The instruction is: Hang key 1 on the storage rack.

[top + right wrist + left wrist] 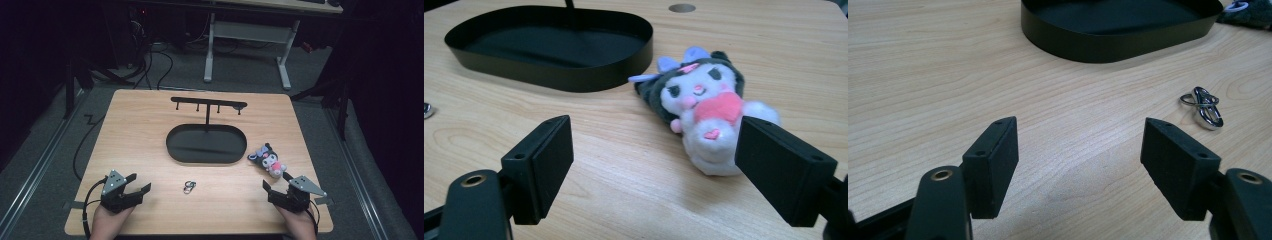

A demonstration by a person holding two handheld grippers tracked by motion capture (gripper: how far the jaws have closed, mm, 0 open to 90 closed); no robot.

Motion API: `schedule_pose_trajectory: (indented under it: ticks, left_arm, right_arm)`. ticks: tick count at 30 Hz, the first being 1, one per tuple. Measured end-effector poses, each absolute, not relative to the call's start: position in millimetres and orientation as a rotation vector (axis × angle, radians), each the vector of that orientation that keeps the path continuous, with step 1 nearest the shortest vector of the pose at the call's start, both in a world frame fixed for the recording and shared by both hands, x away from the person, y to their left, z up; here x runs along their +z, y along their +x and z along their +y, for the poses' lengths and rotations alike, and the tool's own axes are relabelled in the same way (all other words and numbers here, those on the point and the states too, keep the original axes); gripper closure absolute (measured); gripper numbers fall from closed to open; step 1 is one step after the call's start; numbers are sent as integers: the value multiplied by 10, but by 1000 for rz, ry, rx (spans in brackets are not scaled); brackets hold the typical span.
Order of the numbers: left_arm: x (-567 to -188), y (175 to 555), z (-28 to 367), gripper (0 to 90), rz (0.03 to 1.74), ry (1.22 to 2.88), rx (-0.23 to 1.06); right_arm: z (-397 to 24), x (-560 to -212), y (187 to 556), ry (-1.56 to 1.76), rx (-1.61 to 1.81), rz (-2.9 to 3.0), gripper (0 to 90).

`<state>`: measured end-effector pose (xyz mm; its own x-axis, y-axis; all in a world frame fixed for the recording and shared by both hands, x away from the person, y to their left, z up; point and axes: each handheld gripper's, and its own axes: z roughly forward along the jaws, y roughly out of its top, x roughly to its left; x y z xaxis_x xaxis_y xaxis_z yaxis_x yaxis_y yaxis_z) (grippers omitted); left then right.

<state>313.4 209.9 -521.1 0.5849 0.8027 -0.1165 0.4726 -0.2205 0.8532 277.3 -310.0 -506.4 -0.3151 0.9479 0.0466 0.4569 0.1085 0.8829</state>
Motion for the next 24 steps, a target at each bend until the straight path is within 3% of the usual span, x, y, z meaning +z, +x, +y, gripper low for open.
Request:
schedule_pose_trajectory:
  ticks: [24]
  left_arm:
    - [-5235,3125,2027,315,1005,1895,429]
  right_arm:
    - [-2688,-5090,2821,1253,1083,2058,205]
